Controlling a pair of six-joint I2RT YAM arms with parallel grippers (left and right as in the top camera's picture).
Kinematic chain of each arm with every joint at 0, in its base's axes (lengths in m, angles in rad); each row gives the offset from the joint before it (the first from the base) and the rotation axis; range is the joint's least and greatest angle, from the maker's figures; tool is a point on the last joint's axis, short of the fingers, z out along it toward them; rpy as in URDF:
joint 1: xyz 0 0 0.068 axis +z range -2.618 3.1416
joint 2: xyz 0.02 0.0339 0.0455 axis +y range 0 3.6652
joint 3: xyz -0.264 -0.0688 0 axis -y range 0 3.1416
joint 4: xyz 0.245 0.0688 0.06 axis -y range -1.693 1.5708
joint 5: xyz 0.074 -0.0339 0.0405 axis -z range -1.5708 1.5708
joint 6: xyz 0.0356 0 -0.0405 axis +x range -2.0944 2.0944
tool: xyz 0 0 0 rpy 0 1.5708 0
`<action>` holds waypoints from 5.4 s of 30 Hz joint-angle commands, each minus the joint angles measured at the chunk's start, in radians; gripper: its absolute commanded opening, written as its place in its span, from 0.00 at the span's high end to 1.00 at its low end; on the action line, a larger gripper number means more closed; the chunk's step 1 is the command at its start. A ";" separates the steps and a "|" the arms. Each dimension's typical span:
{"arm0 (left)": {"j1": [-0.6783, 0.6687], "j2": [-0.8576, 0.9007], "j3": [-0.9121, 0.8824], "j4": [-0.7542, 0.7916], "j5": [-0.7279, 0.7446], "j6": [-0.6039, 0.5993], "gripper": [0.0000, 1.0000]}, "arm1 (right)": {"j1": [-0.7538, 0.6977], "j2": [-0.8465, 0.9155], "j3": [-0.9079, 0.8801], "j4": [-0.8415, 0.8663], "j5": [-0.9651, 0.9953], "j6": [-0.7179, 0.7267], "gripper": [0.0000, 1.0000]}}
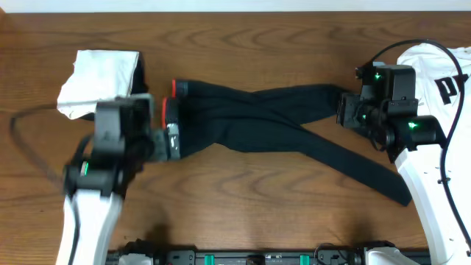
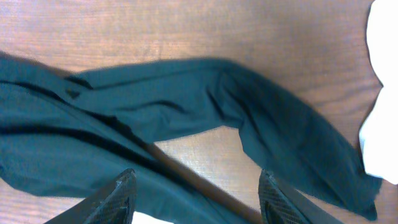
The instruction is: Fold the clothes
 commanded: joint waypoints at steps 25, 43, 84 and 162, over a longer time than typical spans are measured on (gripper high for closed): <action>0.208 0.572 0.008 0.017 0.291 0.016 0.07 | -0.008 0.007 0.005 -0.047 0.080 0.008 0.35; 0.208 0.621 -0.039 0.069 0.265 0.016 0.20 | -0.008 0.007 0.004 -0.047 0.080 0.008 0.34; 0.208 0.335 0.013 -0.086 0.264 -0.007 0.87 | -0.039 0.114 0.004 -0.245 0.135 0.110 0.36; 0.201 0.272 0.032 0.003 0.238 -0.106 0.94 | -0.037 0.286 0.004 -0.161 0.034 0.038 0.32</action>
